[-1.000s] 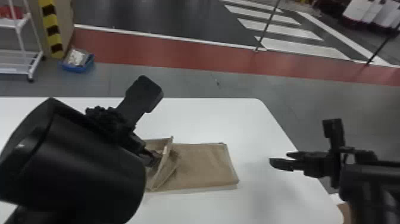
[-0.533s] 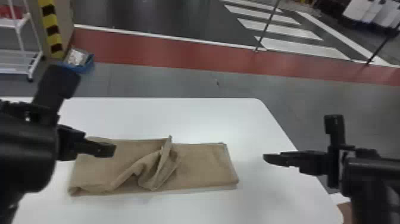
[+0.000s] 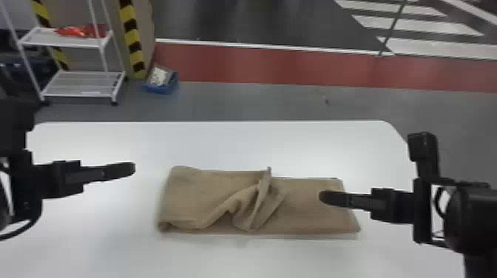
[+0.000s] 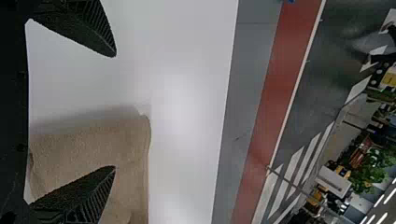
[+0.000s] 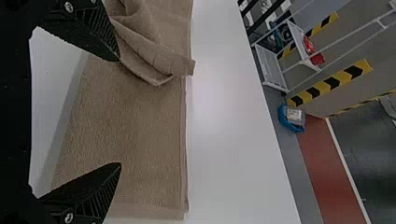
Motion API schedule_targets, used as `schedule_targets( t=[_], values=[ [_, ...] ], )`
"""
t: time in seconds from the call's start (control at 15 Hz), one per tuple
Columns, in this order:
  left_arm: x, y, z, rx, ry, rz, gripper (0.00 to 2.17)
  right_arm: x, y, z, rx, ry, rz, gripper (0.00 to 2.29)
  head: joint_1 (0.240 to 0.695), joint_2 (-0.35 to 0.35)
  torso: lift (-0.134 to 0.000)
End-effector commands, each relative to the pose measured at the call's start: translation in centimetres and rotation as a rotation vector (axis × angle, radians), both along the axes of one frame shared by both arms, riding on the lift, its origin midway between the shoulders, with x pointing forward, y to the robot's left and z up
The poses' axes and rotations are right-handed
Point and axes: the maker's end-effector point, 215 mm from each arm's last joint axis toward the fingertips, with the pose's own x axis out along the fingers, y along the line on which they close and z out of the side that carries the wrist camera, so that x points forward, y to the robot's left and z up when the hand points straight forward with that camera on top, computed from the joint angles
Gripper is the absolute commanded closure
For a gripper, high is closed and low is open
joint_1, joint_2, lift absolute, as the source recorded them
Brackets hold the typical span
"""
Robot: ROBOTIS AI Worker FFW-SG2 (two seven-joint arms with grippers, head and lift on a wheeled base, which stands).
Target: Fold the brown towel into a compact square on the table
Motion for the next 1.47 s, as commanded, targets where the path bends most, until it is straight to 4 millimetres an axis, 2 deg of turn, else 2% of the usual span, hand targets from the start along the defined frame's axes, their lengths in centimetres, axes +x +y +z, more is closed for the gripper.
schedule_targets(
  t=[0.0,0.13,0.27,0.33,0.47,0.53,0.6,0.8,0.93,1.07,1.33,1.4],
  values=[
    [-0.8,3.7,-0.5,0.007,-0.044,0.036,0.02,0.6,4.4,-0.1,-0.002,-0.021,0.062,0.09,0.695,-0.026,-0.124],
    [-1.5,5.9,-1.1,0.02,-0.07,0.047,0.02,1.1,8.1,0.1,0.024,-0.035,0.105,0.11,0.695,0.042,-0.124],
    [-2.0,7.1,-1.4,0.026,-0.087,0.047,0.02,1.1,9.0,-1.0,-0.007,-0.019,0.12,0.11,0.695,0.132,-0.124],
    [-2.1,7.4,-1.4,0.029,-0.101,0.044,0.02,1.0,9.6,-1.4,-0.015,-0.01,0.13,0.13,0.695,0.152,-0.124],
    [-2.6,8.2,-1.3,0.007,-0.104,0.056,0.02,2.1,9.9,-0.3,-0.047,-0.061,0.145,0.15,0.695,0.18,-0.124],
    [-2.8,8.1,-1.3,-0.007,-0.105,0.055,0.02,3.4,10.0,0.9,-0.13,-0.156,0.184,0.15,0.695,0.19,-0.124],
    [-2.9,8.5,-1.4,-0.005,-0.104,0.064,0.02,3.8,10.3,1.7,-0.204,-0.218,0.232,0.15,0.695,0.203,-0.124],
    [-3.1,8.6,-1.6,-0.008,-0.101,0.065,0.02,5.3,10.3,4.5,-0.497,-0.434,0.386,0.15,0.695,0.215,-0.124],
    [-3.5,8.5,-2.1,-0.009,-0.091,0.067,0.02,5.3,9.3,5.2,-0.652,-0.493,0.512,0.14,0.695,0.213,-0.124],
    [-3.8,8.7,-2.4,-0.005,-0.082,0.07,0.02,4.4,8.8,4.8,-0.777,-0.527,0.667,0.14,0.695,0.206,-0.124],
    [-3.8,8.6,-2.4,0.0,-0.082,0.073,0.02,1.9,7.2,2.8,-1.021,-0.548,0.988,0.14,0.695,0.197,-0.124],
    [-3.9,8.4,-2.5,-0.006,-0.079,0.074,0.02,1.9,6.9,2.2,-1.086,-0.551,1.057,0.14,0.695,0.194,-0.124]
  ],
)
